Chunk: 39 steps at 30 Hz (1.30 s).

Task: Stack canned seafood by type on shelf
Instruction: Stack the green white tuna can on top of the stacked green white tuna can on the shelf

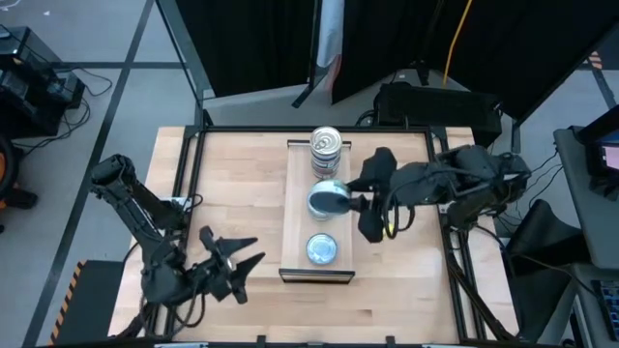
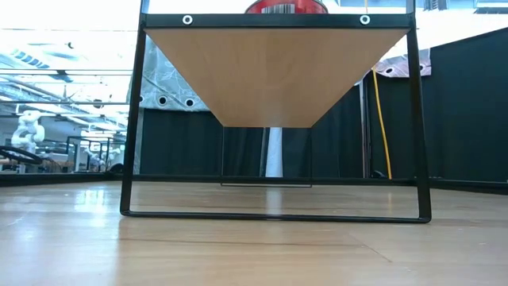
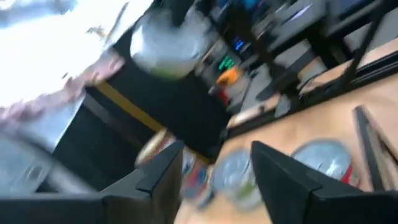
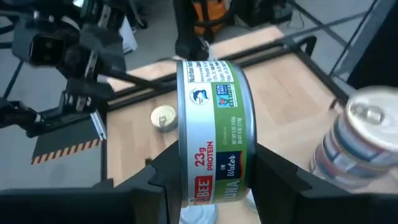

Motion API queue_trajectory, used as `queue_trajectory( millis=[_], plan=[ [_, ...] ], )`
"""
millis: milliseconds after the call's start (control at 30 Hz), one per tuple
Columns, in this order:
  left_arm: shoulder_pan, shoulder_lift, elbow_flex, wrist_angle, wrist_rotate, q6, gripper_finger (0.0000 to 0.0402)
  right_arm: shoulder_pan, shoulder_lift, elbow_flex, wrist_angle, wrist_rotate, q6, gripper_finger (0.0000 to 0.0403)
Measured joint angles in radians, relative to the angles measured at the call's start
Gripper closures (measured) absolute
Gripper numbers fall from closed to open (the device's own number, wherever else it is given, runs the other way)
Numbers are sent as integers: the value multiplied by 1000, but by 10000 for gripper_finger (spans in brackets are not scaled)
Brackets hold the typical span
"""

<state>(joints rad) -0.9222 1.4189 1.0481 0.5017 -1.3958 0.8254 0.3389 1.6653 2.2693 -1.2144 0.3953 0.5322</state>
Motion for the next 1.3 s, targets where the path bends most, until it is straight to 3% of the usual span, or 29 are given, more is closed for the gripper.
queue_trajectory(
  millis=[133, 300, 400, 533, 700, 867, 1300],
  plan=[
    [-30, 1, -1, -180, -68, -216, 210, 3, -43, -129, 52, 8, 50, 262],
    [-52, 1, -1, -200, -76, -331, 210, 32, -130, -426, 224, 144, 112, 262],
    [-70, 1, -1, -215, -76, -359, 210, 36, -191, -660, 450, 155, 129, 262],
    [-87, 1, -1, -288, -75, -433, 210, 28, -277, -957, 930, 163, 130, 262],
    [-103, 1, -1, -375, -75, -528, 210, 23, -317, -1226, 1356, 254, 184, 262],
    [-122, 1, -1, -384, -63, -540, 210, 20, -311, -1346, 1564, 310, 252, 262],
    [-166, 1, -1, -384, -59, -533, 210, 2, -308, -1367, 1495, 362, 356, 262]
  ],
)
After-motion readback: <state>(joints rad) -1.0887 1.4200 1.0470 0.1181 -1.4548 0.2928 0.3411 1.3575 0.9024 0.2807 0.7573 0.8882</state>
